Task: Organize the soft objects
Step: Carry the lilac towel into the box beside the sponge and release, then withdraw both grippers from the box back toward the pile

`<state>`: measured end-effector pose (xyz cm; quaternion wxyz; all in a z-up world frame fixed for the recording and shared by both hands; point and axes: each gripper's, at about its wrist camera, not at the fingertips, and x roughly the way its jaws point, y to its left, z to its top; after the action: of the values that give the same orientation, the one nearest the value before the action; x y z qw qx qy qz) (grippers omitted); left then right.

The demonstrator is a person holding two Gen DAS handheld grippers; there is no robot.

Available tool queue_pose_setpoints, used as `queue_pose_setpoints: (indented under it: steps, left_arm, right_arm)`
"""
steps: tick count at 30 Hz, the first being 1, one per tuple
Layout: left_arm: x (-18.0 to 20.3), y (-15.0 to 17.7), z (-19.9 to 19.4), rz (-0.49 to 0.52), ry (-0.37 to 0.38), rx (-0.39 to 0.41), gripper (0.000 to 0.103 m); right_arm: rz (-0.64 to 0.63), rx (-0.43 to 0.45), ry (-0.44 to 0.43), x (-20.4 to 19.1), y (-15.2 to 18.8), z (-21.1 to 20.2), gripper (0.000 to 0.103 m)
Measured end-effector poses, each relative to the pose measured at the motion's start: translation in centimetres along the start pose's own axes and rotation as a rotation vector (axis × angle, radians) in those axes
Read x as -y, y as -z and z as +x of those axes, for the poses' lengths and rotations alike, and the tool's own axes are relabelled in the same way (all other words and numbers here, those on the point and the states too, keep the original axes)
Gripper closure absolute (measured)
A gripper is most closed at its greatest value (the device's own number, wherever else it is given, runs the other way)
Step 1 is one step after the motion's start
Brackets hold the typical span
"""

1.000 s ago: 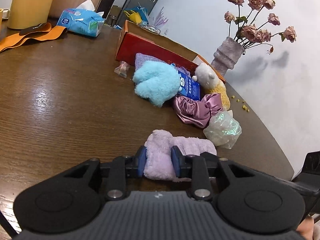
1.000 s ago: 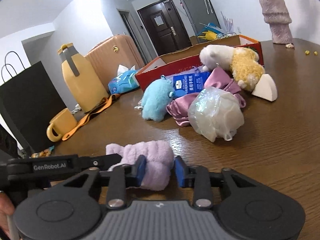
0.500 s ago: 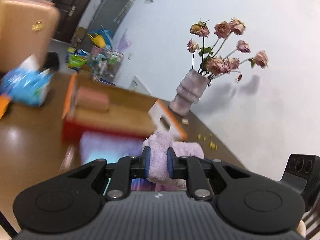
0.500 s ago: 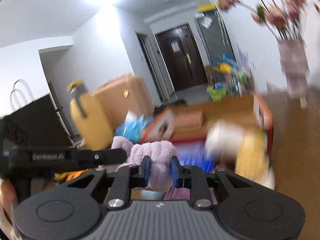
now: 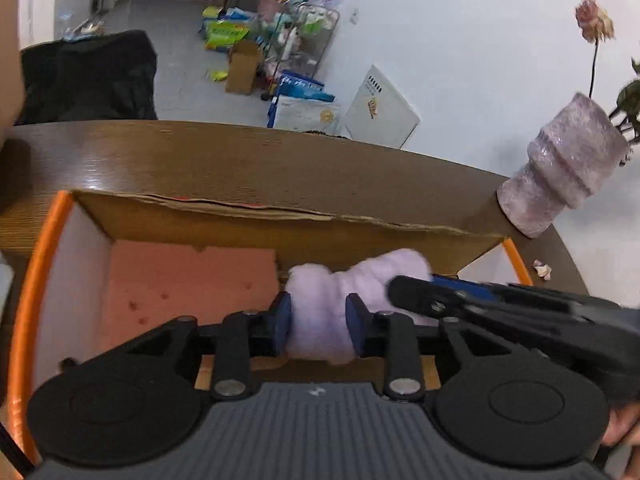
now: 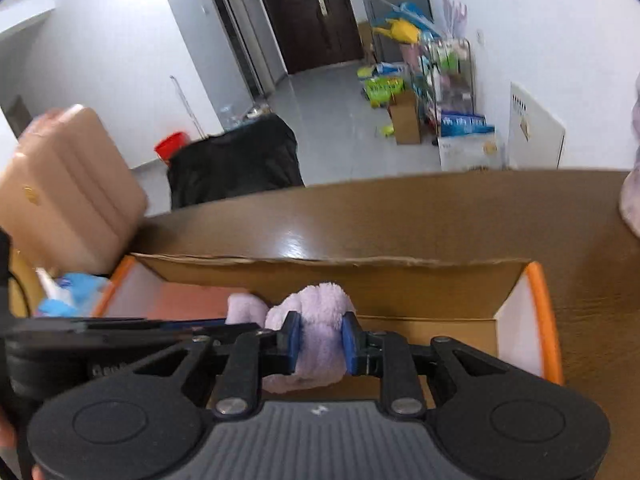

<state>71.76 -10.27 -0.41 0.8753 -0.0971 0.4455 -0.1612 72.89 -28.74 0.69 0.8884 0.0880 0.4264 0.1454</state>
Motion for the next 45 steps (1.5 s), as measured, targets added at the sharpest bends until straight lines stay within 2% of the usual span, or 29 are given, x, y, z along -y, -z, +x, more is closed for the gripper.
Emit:
queue_pose_setpoints:
  steps: [2,5,7,9,10,12,14,17,19,22,26,28,30,34,37,41,45]
  left_arm:
    - [0.6,0.1,-0.3,0.064,-0.005,0.027,0.065]
    - [0.8,-0.1,-1.0,0.077,0.014,0.052,0.053]
    - [1.1,-0.2,-1.9,0.094,0.015,0.067,0.046]
    - [1.5,-0.3,-3.3,0.107,0.006,0.086,0.042]
    - [1.9,-0.2,-4.2,0.115,0.005,0.099,0.036]
    - [2.6,0.3,-7.0,0.154,0.005,0.137,0.030]
    - [2.6,1.0,-10.6,0.203,-0.014,0.189,0.026]
    - [1.5,2.2,-17.2,0.214,-0.067,0.254,0.021]
    - [0.5,3.4,-21.4,0.209,-0.128,0.292,0.020]
    - [-0.7,5.2,-27.2,0.191,-0.210,0.359,0.018]
    - [-0.5,7.4,-31.9,0.187,-0.184,0.422,0.010]
    - [0.3,8.6,-33.3,0.185,-0.204,0.434,0.010]
    - [1.0,9.9,-34.7,0.202,-0.182,0.444,0.010]
    - [2.3,12.8,-36.7,0.219,-0.184,0.470,0.010]
    - [2.7,16.2,-38.0,0.218,-0.211,0.492,0.010]
    - [2.9,22.5,-38.6,0.243,-0.252,0.529,0.006]
    - [2.6,28.4,-38.8,0.237,-0.221,0.514,0.005]
  right_arm:
    - [-0.006,-0.016,-0.002,0.5,-0.1,0.9,0.076]
    - [0.018,-0.003,-0.027,1.2,-0.4,0.6,0.072]
    - [0.008,0.008,-0.004,1.2,-0.2,-0.1,0.060]
    - [-0.002,0.030,0.015,1.1,-0.3,-1.5,0.057]
    - [0.001,0.048,0.016,1.1,-0.3,-2.9,0.051]
    - [-0.005,0.081,0.011,1.1,0.1,-5.6,0.041]
    - [-0.048,0.109,0.045,0.9,0.9,-9.1,0.039]
    - [-0.110,0.185,0.118,0.8,2.4,-15.4,0.032]
    - [-0.138,0.238,0.153,0.8,3.8,-19.7,0.023]
    - [-0.147,0.286,0.183,0.5,5.9,-24.9,0.021]
    - [-0.122,0.317,0.168,-0.6,7.8,-28.2,0.020]
    - [-0.132,0.330,0.151,-1.6,8.6,-29.7,0.020]
    - [-0.158,0.357,0.131,-3.1,9.6,-31.2,0.020]
    - [-0.191,0.416,0.107,-5.2,11.9,-34.3,0.015]
    - [-0.176,0.413,0.057,-5.5,14.1,-35.7,0.015]
    - [-0.180,0.415,0.026,-5.9,19.0,-36.9,0.015]
    - [-0.183,0.420,-0.002,-6.4,26.3,-37.6,0.014]
